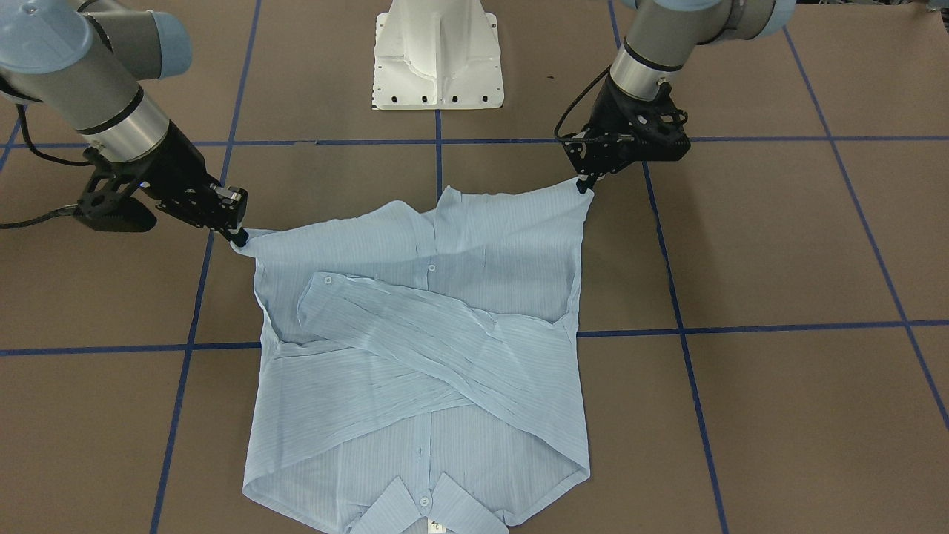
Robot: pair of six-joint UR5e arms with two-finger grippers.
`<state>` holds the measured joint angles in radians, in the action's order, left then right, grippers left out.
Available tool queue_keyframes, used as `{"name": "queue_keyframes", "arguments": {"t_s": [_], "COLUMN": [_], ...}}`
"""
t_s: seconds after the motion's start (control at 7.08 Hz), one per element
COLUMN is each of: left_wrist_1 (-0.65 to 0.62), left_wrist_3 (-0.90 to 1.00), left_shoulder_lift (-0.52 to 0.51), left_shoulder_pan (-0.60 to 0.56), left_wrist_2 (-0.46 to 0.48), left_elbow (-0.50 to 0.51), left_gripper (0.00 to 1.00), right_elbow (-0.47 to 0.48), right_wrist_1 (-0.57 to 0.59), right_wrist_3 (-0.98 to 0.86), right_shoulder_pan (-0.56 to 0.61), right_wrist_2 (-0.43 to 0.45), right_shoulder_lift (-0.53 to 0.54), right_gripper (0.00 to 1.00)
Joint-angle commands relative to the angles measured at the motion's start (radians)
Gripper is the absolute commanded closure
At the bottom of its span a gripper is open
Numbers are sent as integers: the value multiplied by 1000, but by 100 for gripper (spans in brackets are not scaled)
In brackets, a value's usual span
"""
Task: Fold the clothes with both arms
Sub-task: 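Lift the hem with both grippers and fold it toward the collar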
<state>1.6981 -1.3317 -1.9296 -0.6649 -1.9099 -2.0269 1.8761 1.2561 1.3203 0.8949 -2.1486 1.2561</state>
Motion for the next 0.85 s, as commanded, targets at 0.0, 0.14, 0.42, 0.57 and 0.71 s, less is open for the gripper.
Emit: {"name": "queue_keyframes", "arguments": {"t_s": [0.0,0.14,0.42,0.57,0.71], "left_wrist_1": [-2,11,84,139,153], "left_wrist_3": [-1,-1,0,2,31], "left_shoulder_lift": [-86,-130,-237,-259,-267], "left_shoulder_pan": [-59,-79,-136,-162,-194], "left_wrist_2": [-4,-3,-3,-3,-4], "left_elbow": [103,173,355,428,457], "left_gripper": [100,100,100,100,100], "right_elbow": [-101,-170,-259,-308,-378], "right_wrist_1": [-1,-1,-4,-4,-6], "right_wrist_3": [-21,-21,-19,-26,-41], "right_shoulder_pan": [84,99,111,113,113], "right_wrist_2": [-28,-28,-28,-27,-25], "right_shoulder_lift": [-73,-136,-207,-243,-291], "right_gripper": [100,100,100,100,100]}}
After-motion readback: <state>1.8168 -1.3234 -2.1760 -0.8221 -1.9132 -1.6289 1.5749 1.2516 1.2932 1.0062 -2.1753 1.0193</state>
